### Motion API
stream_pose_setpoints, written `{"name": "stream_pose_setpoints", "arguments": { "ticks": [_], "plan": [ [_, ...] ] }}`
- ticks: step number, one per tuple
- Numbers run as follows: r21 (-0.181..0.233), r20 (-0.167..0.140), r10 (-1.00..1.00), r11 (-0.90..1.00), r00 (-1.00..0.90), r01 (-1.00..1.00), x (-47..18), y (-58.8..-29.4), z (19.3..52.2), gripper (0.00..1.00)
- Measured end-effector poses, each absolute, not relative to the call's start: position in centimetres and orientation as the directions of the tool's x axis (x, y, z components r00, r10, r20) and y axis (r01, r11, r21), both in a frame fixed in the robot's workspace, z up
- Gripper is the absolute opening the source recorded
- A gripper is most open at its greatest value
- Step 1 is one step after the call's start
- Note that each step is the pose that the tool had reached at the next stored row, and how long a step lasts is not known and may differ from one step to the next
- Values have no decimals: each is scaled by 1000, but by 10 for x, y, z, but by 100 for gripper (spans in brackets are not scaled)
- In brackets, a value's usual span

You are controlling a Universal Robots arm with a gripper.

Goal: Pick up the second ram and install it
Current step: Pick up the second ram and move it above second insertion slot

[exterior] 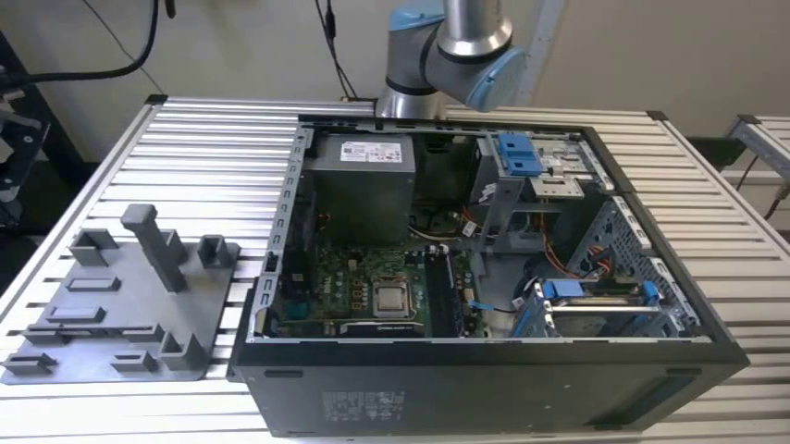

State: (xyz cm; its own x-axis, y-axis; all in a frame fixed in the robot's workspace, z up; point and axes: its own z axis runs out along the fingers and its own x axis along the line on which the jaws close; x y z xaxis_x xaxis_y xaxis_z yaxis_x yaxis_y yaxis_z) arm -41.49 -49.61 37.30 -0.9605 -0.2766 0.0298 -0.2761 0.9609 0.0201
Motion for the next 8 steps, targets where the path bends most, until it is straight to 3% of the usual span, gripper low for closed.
{"name": "stream_pose_setpoints", "arguments": {
  "ticks": [8],
  "plan": [
    [17,31,-347,938,-937,-347,-415,-496,373,11]
  ]
}}
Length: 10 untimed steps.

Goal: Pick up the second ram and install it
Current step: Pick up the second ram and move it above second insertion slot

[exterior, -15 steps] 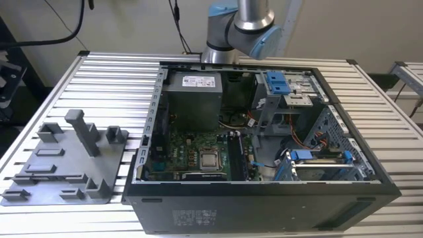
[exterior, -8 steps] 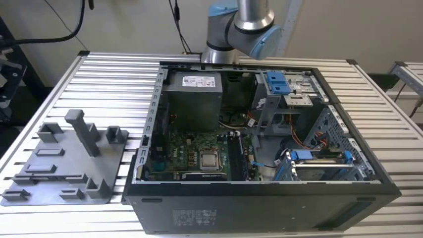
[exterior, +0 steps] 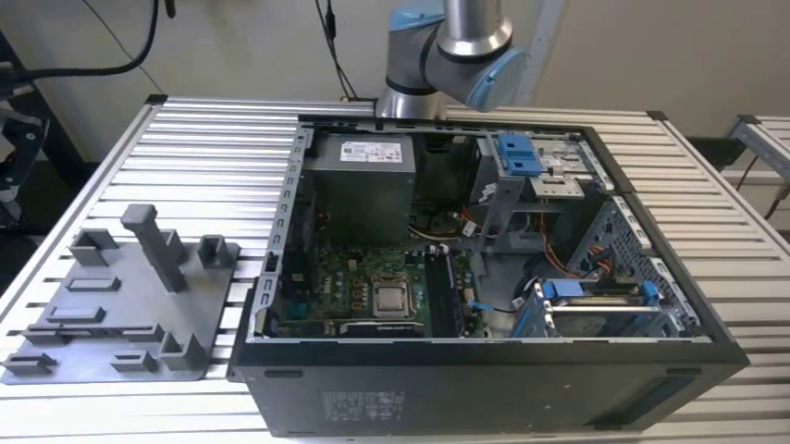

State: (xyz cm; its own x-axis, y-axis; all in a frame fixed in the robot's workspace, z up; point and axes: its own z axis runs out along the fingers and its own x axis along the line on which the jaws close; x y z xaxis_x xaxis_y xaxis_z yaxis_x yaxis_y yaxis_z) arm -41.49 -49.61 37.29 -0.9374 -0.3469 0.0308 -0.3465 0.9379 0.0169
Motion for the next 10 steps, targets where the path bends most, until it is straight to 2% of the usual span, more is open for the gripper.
{"name": "stream_pose_setpoints", "arguments": {
  "ticks": [10],
  "plan": [
    [16,31,-440,898,-897,-440,-415,-496,373,11]
  ]
}}
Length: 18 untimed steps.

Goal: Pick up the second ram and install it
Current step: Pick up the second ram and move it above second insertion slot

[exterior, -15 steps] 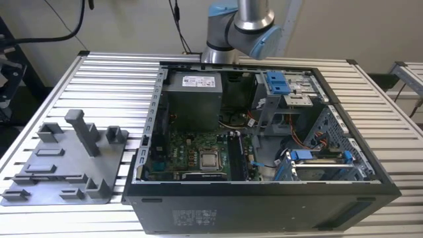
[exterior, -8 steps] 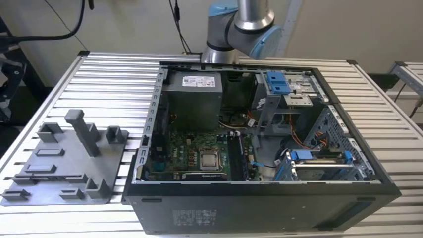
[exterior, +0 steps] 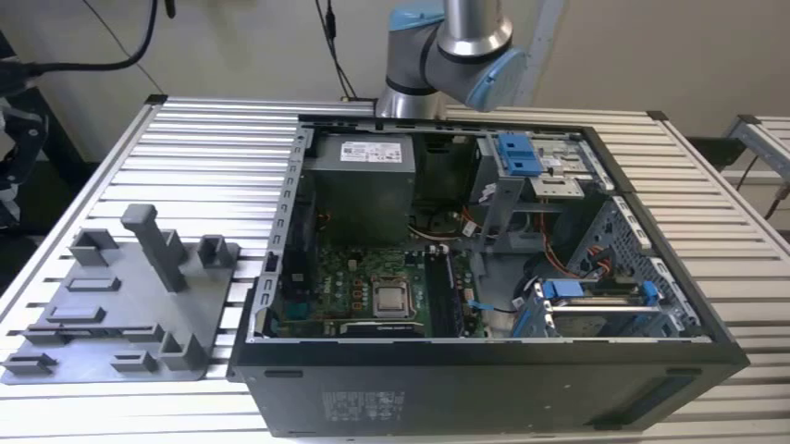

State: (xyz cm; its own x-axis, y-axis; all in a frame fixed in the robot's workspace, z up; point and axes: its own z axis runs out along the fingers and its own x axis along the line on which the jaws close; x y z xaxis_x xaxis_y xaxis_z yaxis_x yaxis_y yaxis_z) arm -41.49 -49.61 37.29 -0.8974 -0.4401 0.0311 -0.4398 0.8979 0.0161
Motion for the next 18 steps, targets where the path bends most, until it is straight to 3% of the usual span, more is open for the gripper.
{"name": "stream_pose_setpoints", "arguments": {
  "ticks": [18],
  "plan": [
    [14,33,-689,724,-724,-689,-415,-496,372,11]
  ]
}}
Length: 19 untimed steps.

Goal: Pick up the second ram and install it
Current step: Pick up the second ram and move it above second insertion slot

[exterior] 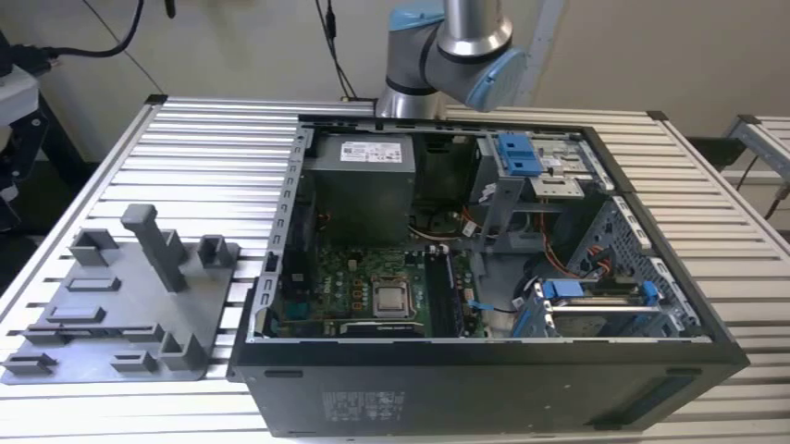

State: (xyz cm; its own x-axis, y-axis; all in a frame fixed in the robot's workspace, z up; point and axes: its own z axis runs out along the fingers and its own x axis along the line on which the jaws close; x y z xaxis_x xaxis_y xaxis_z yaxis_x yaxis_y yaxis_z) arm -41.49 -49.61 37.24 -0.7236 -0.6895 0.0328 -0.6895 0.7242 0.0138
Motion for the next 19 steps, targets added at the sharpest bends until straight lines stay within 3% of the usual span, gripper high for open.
{"name": "stream_pose_setpoints", "arguments": {
  "ticks": [19],
  "plan": [
    [14,33,-894,448,-447,-894,-415,-496,371,11]
  ]
}}
